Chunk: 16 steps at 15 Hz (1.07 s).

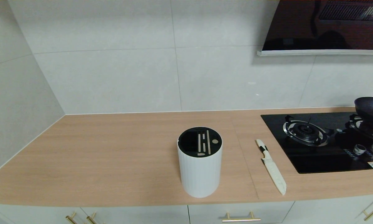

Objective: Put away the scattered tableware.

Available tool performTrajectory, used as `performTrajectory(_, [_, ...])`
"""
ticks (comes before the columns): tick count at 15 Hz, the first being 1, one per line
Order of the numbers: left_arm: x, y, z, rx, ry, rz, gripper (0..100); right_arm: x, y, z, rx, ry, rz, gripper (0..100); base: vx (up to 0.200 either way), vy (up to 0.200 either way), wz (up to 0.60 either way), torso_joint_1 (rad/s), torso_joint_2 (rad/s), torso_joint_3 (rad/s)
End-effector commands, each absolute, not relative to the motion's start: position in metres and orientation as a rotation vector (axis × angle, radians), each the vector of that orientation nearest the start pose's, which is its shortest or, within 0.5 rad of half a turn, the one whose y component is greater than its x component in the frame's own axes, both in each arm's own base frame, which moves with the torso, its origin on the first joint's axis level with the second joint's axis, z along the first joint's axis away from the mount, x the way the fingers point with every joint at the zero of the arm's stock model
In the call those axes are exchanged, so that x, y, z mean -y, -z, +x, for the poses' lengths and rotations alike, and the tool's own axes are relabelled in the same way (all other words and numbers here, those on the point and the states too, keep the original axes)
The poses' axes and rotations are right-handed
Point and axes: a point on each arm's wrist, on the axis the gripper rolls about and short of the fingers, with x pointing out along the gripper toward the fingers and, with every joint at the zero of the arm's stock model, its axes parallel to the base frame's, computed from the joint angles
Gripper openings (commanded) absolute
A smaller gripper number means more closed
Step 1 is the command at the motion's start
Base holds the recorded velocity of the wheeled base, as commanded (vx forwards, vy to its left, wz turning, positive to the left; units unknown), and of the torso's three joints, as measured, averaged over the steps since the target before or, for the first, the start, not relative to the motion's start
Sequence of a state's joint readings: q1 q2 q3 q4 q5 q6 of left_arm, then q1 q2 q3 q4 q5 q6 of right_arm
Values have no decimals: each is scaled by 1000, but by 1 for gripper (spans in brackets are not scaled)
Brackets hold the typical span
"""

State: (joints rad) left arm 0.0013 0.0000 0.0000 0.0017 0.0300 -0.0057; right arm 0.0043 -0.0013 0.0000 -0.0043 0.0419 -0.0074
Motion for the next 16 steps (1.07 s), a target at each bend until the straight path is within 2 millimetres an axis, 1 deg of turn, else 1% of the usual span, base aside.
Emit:
performTrajectory(1, [-1,-75,-23,-1,-32,-6,100,-1,-76,-23,5,-48,-8,100,0,0,0,0,0,0])
performTrajectory(9, [-1,-75,-23,-1,-32,-5,100,-1,-76,-23,5,-48,-8,100,0,0,0,0,0,0])
performTrajectory(14, [-1,-75,-23,-1,-32,-6,100,-1,-77,-23,15,-47,-39,100,0,0,0,0,0,0])
performTrajectory(15, [-1,-75,-23,-1,-32,-6,100,-1,-91,-27,59,-54,-40,100,0,0,0,0,0,0])
performTrajectory(16, [-1,-75,-23,-1,-32,-6,100,-1,-113,-32,96,-72,-30,100,0,0,0,0,0,0])
